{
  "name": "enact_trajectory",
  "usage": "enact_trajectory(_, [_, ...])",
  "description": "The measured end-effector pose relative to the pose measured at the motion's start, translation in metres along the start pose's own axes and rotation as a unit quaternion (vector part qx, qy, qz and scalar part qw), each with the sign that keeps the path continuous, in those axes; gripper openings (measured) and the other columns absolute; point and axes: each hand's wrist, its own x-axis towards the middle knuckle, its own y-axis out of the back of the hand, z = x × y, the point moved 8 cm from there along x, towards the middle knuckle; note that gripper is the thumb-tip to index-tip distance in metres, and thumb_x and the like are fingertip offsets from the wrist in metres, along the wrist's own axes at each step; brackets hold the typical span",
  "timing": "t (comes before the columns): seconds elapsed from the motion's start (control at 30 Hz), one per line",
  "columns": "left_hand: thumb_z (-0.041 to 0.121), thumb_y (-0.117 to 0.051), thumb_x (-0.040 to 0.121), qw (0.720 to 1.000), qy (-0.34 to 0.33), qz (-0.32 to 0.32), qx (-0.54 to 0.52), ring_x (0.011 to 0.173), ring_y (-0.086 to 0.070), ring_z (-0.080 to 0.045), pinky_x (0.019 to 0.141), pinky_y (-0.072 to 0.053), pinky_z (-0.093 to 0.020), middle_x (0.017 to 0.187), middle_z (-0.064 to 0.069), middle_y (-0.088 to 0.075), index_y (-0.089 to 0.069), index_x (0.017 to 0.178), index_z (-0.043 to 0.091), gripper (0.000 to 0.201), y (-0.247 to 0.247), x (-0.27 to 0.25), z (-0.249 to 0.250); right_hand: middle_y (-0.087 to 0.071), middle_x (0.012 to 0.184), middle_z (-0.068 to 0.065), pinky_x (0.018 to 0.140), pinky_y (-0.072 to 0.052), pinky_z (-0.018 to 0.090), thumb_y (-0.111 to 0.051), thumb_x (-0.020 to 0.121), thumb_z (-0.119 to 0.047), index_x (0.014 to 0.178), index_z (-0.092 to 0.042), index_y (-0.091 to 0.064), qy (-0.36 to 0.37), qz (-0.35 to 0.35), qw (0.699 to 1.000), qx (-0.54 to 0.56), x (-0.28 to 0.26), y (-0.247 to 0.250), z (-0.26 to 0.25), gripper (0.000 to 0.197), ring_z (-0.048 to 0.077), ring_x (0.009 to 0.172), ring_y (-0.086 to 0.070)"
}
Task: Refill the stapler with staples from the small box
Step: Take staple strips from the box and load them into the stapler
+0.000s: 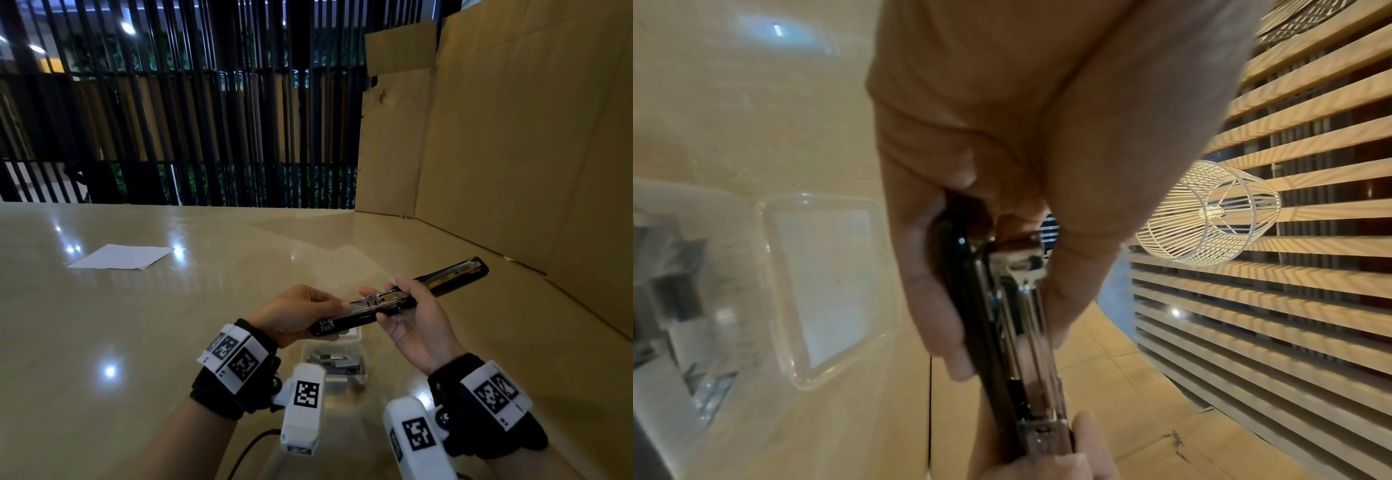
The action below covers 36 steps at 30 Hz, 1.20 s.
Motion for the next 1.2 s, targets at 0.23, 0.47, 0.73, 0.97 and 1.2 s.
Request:
enact_trajectory(0.23, [0.017, -0.059, 0.087, 1.0, 0.007, 0.006, 0.021, 0.066, -0.063, -0.006, 0.057, -0.053, -0.014, 0.079, -0.005, -0.065, -0.065, 0.1, 0.003, 0.021, -0.001, 0.002, -0.003, -0.072, 0.08, 0.022, 0.039, -0.05, 0.02, -0.049, 0.093, -0.019, 0.073, -0.005, -0.051, -0.001, 0.007, 1.0, -0.014, 0.003, 0.004, 0.003, 0.024, 0.022, 0.063, -0.07])
enact_trajectory(0.47, [0.019, -0.056, 0.088, 0.999, 0.025, -0.031, 0.034, 0.071, -0.059, -0.011, 0.058, -0.052, -0.015, 0.081, -0.006, -0.064, -0.064, 0.104, 0.002, 0.025, 0.001, 0.0, -0.005, -0.072, 0.078, 0.021, 0.039, -0.05, 0.02, -0.049, 0.093, -0.019, 0.072, -0.005, -0.052, 0.001, -0.014, 0.999, -0.046, 0.002, -0.002, -0.001, 0.026, 0.021, 0.062, -0.071])
enact_trajectory(0.73, [0.022, -0.051, 0.091, 0.995, 0.05, -0.059, 0.058, 0.07, -0.065, -0.01, 0.062, -0.056, -0.019, 0.088, -0.009, -0.068, -0.061, 0.111, 0.0, 0.031, -0.016, 0.001, -0.01, -0.072, 0.068, 0.018, 0.035, -0.045, 0.017, -0.047, 0.093, -0.018, 0.07, -0.008, -0.05, -0.031, -0.004, 0.997, -0.071, 0.004, 0.007, -0.004, 0.024, 0.017, 0.045, -0.063])
enact_trajectory(0.97, [0.04, -0.053, 0.082, 0.993, 0.074, -0.088, 0.027, 0.082, -0.063, -0.021, 0.076, -0.051, -0.031, 0.094, -0.013, -0.069, -0.063, 0.102, 0.007, 0.04, -0.017, 0.004, -0.016, -0.071, 0.069, 0.017, 0.034, -0.043, 0.016, -0.044, 0.094, -0.017, 0.071, -0.006, -0.051, -0.033, -0.029, 0.994, -0.097, 0.004, 0.008, -0.008, 0.026, 0.015, 0.044, -0.061])
enact_trajectory(1.2, [0.023, -0.06, 0.082, 0.989, 0.049, -0.122, 0.061, 0.076, -0.068, -0.01, 0.07, -0.055, -0.022, 0.085, -0.001, -0.074, -0.065, 0.101, 0.006, 0.026, -0.026, 0.0, -0.014, -0.072, 0.077, 0.021, 0.035, -0.042, 0.019, -0.047, 0.09, -0.019, 0.07, -0.007, -0.053, -0.046, -0.053, 0.989, -0.13, 0.01, 0.01, -0.001, 0.024, 0.029, 0.067, -0.066])
